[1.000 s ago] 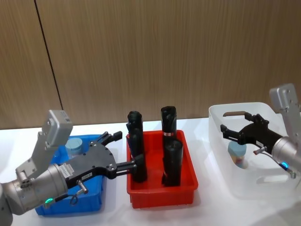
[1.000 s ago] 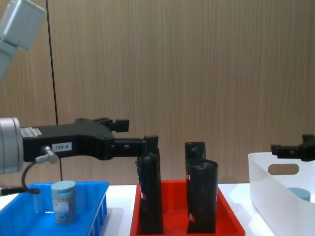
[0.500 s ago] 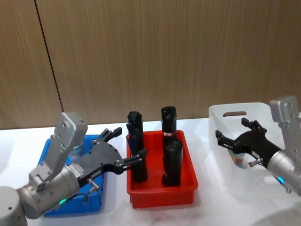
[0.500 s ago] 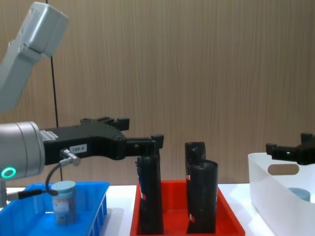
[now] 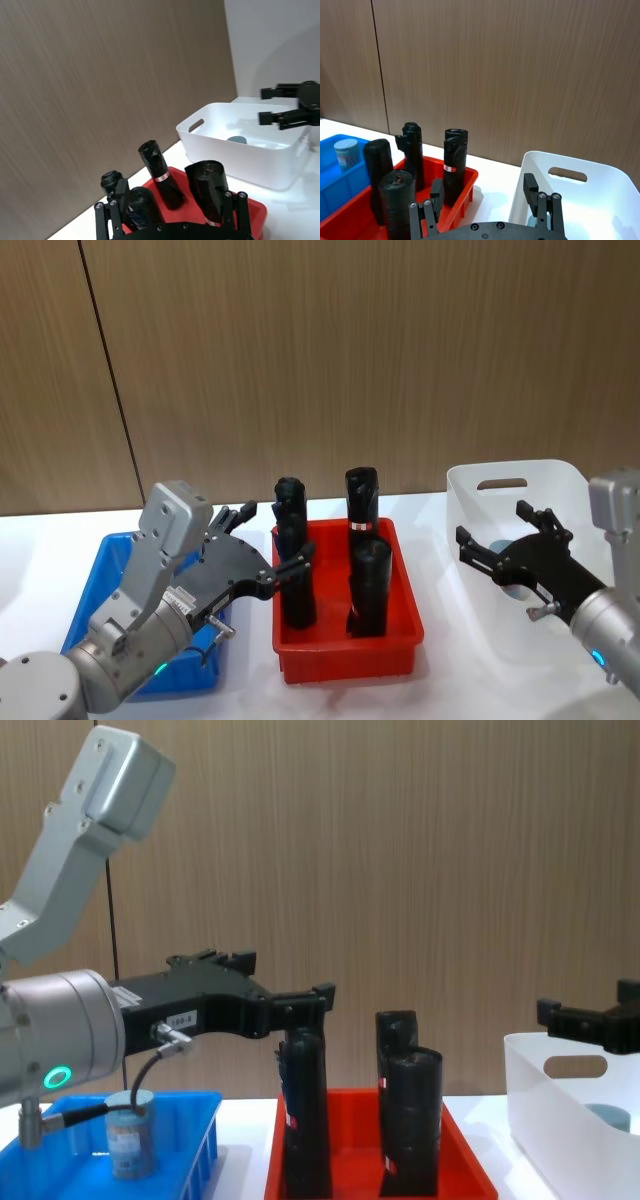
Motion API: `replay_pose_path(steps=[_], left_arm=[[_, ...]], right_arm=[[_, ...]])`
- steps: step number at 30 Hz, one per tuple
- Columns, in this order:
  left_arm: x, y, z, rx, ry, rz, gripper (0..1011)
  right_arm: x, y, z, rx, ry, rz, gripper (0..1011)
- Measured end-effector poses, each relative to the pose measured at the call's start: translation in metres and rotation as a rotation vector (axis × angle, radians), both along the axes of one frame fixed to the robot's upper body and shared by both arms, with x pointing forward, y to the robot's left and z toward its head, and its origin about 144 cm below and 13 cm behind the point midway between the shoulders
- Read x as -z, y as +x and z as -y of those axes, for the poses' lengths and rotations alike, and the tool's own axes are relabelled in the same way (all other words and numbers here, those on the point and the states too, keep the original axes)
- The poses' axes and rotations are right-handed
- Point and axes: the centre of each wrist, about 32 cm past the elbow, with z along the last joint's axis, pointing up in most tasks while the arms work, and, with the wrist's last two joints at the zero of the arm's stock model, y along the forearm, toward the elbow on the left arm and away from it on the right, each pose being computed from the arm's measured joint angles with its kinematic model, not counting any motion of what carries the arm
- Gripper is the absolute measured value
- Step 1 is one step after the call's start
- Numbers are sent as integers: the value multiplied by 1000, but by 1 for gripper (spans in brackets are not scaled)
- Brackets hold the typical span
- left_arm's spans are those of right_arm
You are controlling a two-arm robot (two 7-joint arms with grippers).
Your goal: Pick the cotton swabs from the blue box and place them into the white box.
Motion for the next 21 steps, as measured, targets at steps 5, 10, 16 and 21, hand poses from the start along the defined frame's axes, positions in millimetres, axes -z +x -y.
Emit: replay_pose_path(steps=[5,10,16,21], left_arm=[[1,-4,9,-50,-2,19,1004],[2,-8,16,-94,-4,36,1004],[3,-14,26,-150,-9,59,1004],[4,-18,34,-195,-14,78,1004]], right_arm=[[-1,-14,-6,9,18,18,1001],[-4,-30,-12,21,43,38,1002],[-6,-43,-17,31,63,53,1002],[-7,-47,-19,35,69,56,1002]])
